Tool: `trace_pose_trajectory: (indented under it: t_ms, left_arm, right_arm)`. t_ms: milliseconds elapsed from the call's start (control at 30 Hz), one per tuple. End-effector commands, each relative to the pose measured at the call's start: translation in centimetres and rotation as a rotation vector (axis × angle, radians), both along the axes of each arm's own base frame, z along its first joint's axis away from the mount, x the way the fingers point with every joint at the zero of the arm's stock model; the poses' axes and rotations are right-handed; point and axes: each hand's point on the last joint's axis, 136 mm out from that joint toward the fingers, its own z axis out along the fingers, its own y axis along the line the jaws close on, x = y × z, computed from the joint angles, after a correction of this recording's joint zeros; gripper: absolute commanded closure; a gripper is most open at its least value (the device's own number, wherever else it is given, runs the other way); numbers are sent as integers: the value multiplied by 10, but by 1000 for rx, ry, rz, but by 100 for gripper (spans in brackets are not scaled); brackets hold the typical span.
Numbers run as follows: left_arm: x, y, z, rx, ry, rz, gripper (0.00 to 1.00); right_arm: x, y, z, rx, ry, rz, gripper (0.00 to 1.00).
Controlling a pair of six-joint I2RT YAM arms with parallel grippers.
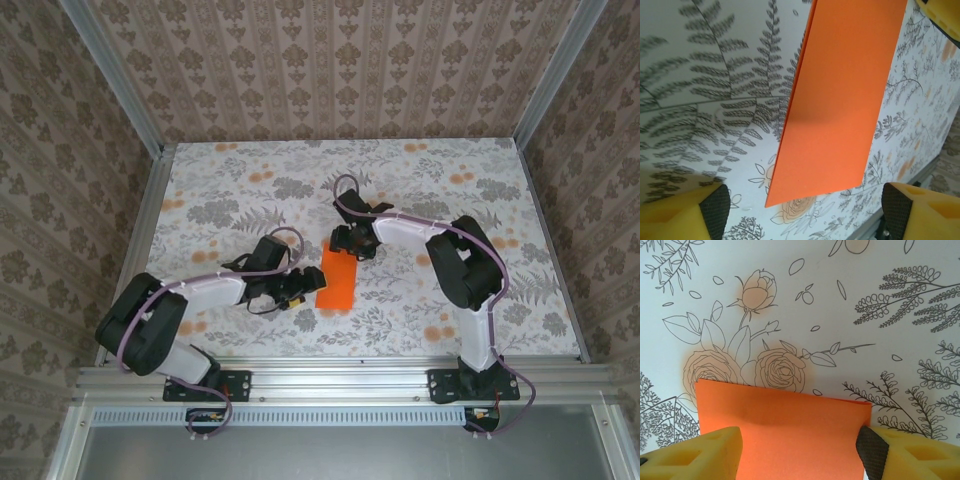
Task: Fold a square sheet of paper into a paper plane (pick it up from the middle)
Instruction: Fold the triangle a second time at the center of the table.
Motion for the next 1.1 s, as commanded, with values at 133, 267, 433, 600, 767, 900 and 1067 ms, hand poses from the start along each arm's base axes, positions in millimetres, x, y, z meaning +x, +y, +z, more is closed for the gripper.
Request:
trace_pose_trajectory:
  t_ms: [133, 267, 433, 600, 767, 900, 1067]
  left_arm:
    - [-12, -12, 9, -60, 95, -32, 20]
    - [-16, -18, 13, -72, 118, -65, 20]
    - [-16, -24, 13, -70, 126, -93, 21]
    - [-13, -21, 9, -17, 124, -98, 24]
    - [-6, -16, 8, 11, 86, -63, 27]
    - [-3, -8, 8, 41, 71, -39, 28]
    - [-5, -3, 4, 60, 79, -27, 28]
  right_arm:
    - [-17, -19, -42, 16, 119, -60, 34]
    - [-17, -21, -44, 49, 126, -76, 34]
    - [-16, -19, -44, 95, 125, -75, 35]
    - [-9, -5, -10, 182, 45, 7, 38]
    - [-10, 11, 48, 263, -59, 99, 41]
    - [-28, 13, 50, 241, -28, 130, 44]
    - [-51, 12, 25, 209, 63, 134, 47]
